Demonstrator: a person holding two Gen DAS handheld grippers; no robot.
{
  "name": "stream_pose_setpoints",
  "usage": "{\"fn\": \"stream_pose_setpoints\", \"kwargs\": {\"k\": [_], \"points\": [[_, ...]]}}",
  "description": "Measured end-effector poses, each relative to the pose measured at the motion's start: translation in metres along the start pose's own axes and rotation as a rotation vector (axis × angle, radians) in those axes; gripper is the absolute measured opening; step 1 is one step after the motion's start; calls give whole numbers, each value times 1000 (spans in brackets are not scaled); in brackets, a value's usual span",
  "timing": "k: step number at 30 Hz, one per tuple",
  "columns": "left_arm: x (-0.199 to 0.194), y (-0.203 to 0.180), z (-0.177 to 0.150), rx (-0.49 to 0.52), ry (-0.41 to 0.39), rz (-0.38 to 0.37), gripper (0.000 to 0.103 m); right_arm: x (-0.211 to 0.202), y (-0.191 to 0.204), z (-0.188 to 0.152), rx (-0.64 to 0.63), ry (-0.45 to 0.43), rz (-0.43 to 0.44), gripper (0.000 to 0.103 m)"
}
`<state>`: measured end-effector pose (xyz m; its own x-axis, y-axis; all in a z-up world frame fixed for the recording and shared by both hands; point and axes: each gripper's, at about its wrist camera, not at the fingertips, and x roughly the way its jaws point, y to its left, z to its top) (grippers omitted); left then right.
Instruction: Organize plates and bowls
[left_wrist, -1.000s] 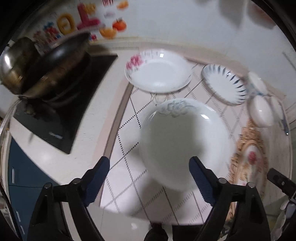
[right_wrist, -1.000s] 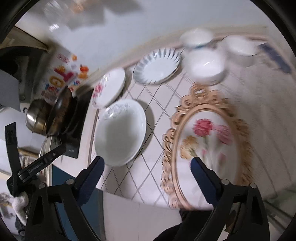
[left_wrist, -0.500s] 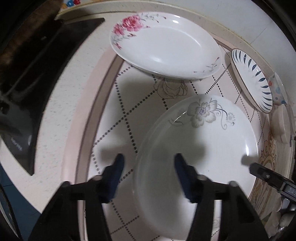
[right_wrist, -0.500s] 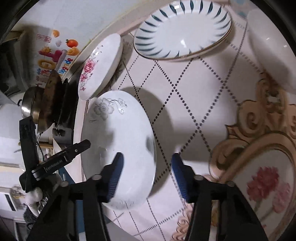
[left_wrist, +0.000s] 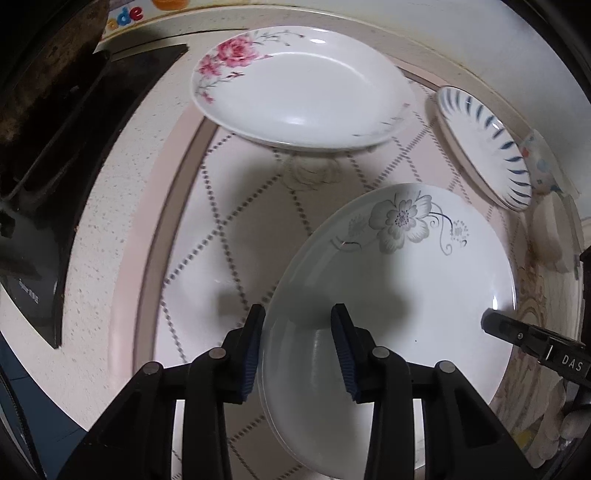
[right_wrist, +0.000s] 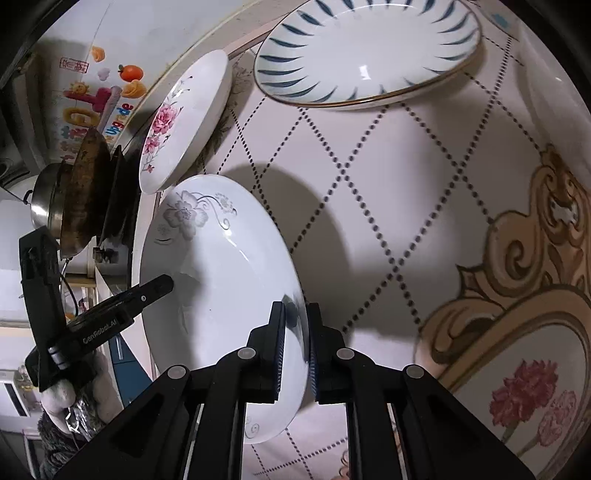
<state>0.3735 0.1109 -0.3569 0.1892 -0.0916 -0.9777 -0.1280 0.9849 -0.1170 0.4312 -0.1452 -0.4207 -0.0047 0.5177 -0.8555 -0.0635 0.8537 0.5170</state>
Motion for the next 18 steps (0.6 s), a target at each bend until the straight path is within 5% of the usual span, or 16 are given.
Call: {"fn": "stream_pose_setpoints", "kwargs": {"k": [18], "points": [[-6, -114, -41, 168, 42, -114, 34, -107, -99, -69, 110, -49, -66, 13]]}}
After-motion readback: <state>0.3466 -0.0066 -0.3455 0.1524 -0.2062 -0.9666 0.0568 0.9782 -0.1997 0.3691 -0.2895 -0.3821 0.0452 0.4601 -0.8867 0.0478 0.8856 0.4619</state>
